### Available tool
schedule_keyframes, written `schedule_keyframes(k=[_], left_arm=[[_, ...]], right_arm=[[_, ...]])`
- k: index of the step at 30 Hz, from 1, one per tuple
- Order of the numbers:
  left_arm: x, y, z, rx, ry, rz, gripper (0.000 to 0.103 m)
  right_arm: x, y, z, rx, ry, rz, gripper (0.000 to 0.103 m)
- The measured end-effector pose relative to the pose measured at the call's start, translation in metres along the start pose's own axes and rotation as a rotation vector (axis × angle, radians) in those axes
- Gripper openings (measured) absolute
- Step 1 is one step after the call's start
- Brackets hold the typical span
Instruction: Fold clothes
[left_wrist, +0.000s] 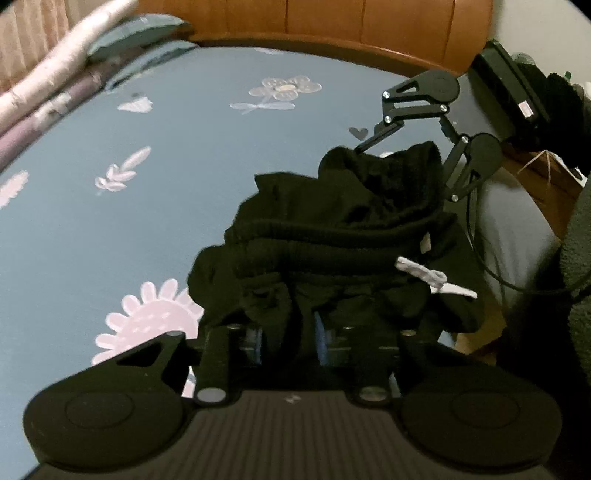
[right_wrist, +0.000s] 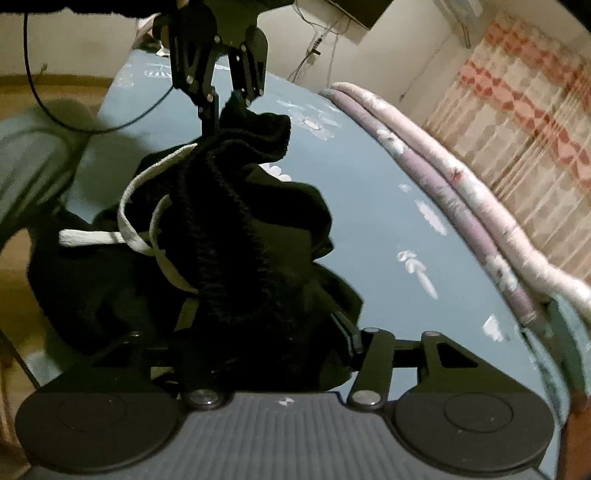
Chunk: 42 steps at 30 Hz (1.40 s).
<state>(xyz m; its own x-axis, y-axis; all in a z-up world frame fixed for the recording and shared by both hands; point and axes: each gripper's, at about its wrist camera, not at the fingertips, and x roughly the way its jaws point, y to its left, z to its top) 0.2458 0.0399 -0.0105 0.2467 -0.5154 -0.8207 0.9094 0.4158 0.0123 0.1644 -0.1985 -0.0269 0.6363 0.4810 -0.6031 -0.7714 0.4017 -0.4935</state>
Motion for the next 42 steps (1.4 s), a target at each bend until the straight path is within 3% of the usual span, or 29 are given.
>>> schedule_keyframes(k=[2,4,9,17,23,33,42], left_arm=[[-0.006,-0.002,0.001,-0.003,-0.019,0.030,0.021],[-0.012,-0.003,0.003,-0.010,-0.042,0.064,0.020],[-0.024,-0.005,0.018,0.003,-0.076,0.155,0.019],[-0.036,-0.016,0.063,0.051,-0.217,0.312,0.016],[-0.019,-0.025,0.112,0.103,-0.276,0.379,0.016],[0.051,-0.041,0.212,0.153,-0.381,0.353,0.016],[0.150,-0.071,0.289,0.181,-0.362,0.323,0.016]], right_arm=[[0.000,-0.001,0.003,-0.010,0.012,0.011,0.056],[0.000,-0.002,0.007,0.035,0.049,0.049,0.029],[-0.016,-0.011,0.016,0.213,0.074,0.155,0.023],[-0.067,-0.025,0.028,0.461,-0.033,0.260,0.019],[-0.092,-0.041,0.019,0.616,-0.095,0.188,0.018],[-0.134,-0.061,-0.046,0.917,-0.123,-0.062,0.018],[-0.154,-0.065,-0.108,1.147,-0.115,-0.242,0.018]])
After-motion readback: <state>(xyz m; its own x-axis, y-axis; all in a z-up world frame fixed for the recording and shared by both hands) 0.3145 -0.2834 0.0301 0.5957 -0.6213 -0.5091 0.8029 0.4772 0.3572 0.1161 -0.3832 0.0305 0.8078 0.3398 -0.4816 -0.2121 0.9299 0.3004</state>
